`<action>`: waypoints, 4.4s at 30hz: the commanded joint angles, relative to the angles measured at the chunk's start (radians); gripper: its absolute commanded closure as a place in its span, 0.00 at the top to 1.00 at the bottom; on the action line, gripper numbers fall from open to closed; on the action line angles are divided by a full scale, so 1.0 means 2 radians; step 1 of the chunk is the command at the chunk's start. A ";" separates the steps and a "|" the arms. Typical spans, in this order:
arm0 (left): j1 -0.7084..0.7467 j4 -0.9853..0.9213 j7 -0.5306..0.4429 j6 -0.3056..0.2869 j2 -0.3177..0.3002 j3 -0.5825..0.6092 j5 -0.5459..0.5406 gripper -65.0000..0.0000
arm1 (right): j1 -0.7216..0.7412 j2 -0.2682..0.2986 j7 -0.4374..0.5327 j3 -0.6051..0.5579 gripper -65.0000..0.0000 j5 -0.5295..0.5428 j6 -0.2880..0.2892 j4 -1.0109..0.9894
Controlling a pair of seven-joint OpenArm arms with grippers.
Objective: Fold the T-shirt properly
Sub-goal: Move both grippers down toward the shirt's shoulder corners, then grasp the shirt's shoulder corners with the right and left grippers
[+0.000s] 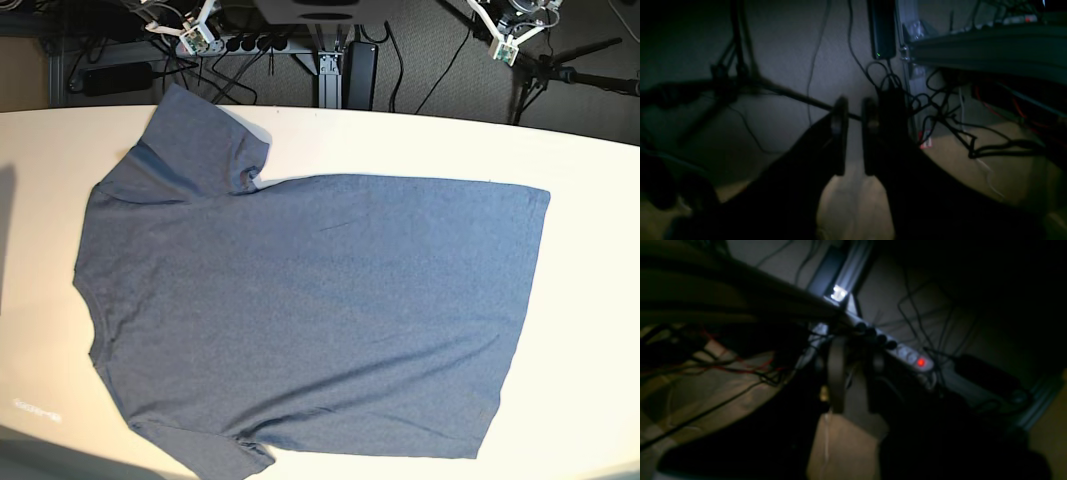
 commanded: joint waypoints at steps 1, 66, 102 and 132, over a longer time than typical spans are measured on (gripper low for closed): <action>0.012 0.023 -0.007 -0.004 -0.010 -0.002 -0.002 0.22 | -0.014 0.012 0.008 0.001 0.18 0.006 0.007 0.024; 0.074 0.392 0.090 0.039 -0.214 -0.001 0.081 0.33 | 0.151 0.262 -0.124 -0.122 0.68 -0.077 0.007 0.233; -0.128 0.328 0.100 0.040 -0.304 0.261 0.151 0.39 | 0.201 0.262 -0.103 -0.123 0.68 -0.058 0.007 0.143; -0.214 0.254 0.065 0.034 -0.304 0.385 0.200 0.00 | 0.201 0.262 -0.087 -0.123 0.00 -0.064 0.007 0.143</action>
